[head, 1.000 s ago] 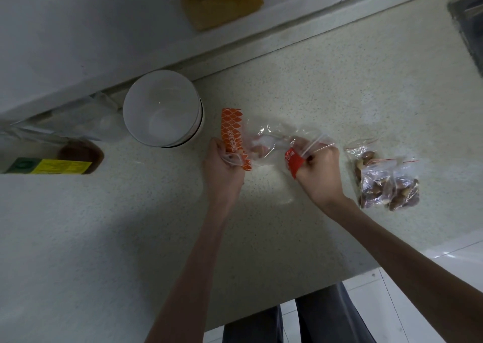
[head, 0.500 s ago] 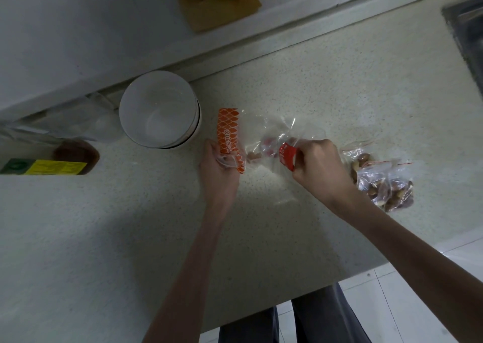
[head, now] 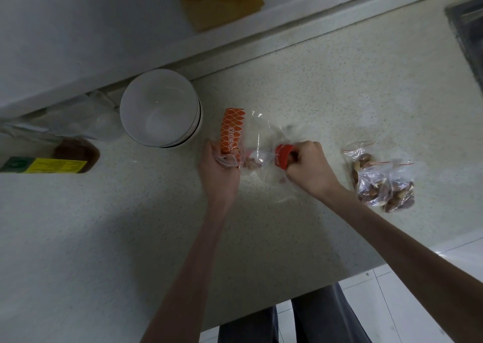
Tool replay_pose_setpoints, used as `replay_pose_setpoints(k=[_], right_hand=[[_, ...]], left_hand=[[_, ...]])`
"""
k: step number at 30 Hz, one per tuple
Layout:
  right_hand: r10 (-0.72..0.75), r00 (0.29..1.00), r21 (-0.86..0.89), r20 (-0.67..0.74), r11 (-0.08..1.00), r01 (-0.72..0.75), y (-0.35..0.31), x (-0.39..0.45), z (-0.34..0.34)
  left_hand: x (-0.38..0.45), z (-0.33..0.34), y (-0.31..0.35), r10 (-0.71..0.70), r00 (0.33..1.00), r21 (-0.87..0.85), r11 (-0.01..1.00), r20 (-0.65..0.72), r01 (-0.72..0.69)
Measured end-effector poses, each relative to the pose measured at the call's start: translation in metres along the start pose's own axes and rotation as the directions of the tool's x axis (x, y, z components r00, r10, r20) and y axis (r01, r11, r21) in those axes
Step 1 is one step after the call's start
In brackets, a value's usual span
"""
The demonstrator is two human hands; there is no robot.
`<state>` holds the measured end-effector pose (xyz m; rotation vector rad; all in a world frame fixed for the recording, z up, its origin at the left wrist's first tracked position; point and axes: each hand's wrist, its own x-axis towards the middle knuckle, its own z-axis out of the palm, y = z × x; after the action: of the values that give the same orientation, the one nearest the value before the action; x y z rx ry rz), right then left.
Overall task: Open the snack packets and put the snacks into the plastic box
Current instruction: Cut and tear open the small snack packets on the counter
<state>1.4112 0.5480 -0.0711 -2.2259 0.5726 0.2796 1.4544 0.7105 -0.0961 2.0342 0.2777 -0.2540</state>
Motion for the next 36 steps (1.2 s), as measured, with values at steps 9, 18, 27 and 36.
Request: replay_pose_setpoints(k=[9, 18, 27, 36], right_hand=[[-0.163, 0.987, -0.192, 0.000, 0.968, 0.160, -0.010, 0.005, -0.017], [0.130, 0.984, 0.134, 0.120, 0.980, -0.146, -0.001, 0.005, 0.004], [0.260, 0.951, 0.604, 0.165, 0.736, -0.306, 0.011, 0.006, -0.007], [0.384, 0.923, 0.493, 0.010, 0.801, -0.339, 0.039, -0.010, -0.046]], left_hand=[[0.010, -0.025, -0.019, 0.143, 0.954, 0.151, 0.971, 0.264, -0.187], [0.004, -0.019, -0.017, 0.174, 0.948, 0.232, 0.943, 0.267, -0.238], [0.011, -0.024, -0.017, 0.056, 0.977, 0.223, 0.969, 0.208, -0.103], [0.005, -0.024, -0.008, 0.072, 0.978, 0.306, 0.943, 0.196, -0.131]])
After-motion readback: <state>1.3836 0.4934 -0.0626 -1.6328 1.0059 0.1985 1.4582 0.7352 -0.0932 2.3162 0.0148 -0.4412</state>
